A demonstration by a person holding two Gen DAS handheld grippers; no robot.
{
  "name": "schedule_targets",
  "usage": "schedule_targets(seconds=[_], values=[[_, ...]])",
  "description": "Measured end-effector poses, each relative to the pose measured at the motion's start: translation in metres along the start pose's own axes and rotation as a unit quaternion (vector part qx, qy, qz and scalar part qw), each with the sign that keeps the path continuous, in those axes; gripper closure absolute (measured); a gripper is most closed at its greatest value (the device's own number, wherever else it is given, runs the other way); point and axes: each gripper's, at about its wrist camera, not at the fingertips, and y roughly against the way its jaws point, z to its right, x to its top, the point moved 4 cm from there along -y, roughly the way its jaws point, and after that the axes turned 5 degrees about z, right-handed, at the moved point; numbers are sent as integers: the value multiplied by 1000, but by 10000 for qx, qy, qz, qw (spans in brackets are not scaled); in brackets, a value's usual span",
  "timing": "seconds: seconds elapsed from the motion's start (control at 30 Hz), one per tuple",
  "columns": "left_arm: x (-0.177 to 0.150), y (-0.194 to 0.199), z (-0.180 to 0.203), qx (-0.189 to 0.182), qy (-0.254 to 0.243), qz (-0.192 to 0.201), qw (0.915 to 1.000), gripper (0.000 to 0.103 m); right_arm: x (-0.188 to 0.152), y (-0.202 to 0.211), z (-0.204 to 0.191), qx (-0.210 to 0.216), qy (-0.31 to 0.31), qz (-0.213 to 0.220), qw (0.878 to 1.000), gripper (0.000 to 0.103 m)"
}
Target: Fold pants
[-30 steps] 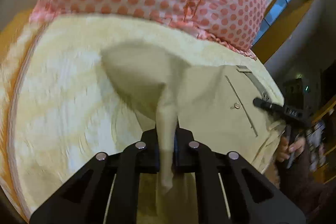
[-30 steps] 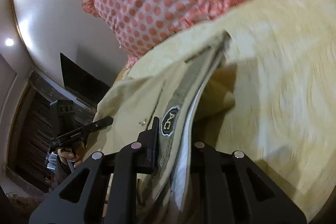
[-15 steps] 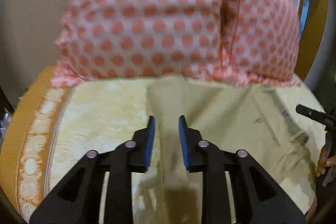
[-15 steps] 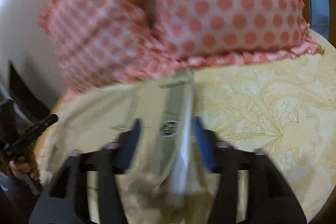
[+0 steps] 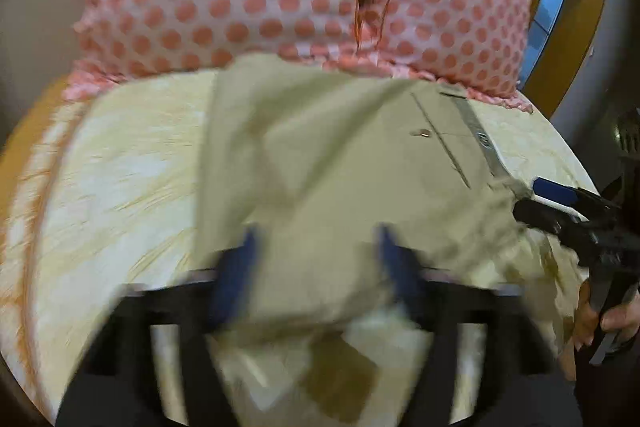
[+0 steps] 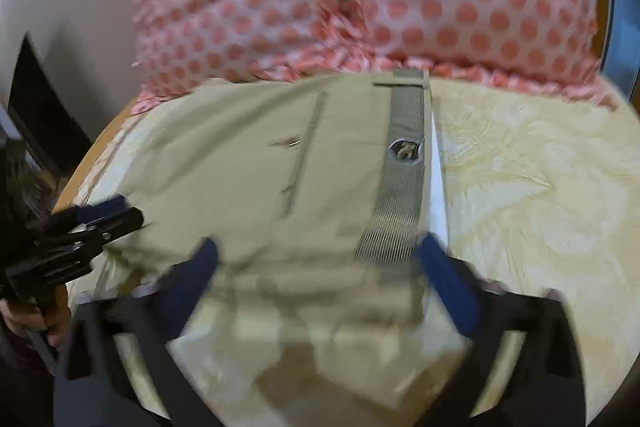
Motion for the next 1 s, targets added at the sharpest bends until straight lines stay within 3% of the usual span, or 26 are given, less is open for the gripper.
schedule_targets(seconds=[0.1,0.17,0.3,0.43,0.63,1.0], values=[[-30,31,4,261,-102,129,9995,17,-36,19,-20,-121,237,85,9996,1],[-49,38,4,399,43,49,9992,10,-59,20,-27,-569,311,19,9979,1],[-76,45,-1,694,129,61,9975,8,-77,18,-37,-896,328,99,9954,1],[-89,41,-3,769,225,27,9968,7,-81,17,-37,-1124,319,214,9929,1],[-103,41,-3,1147,81,185,9932,2,-86,20,-34,-1071,249,384,9932,1],[-107,43,-3,1206,135,448,9916,2,-89,21,-36,-1149,196,666,9909,1]])
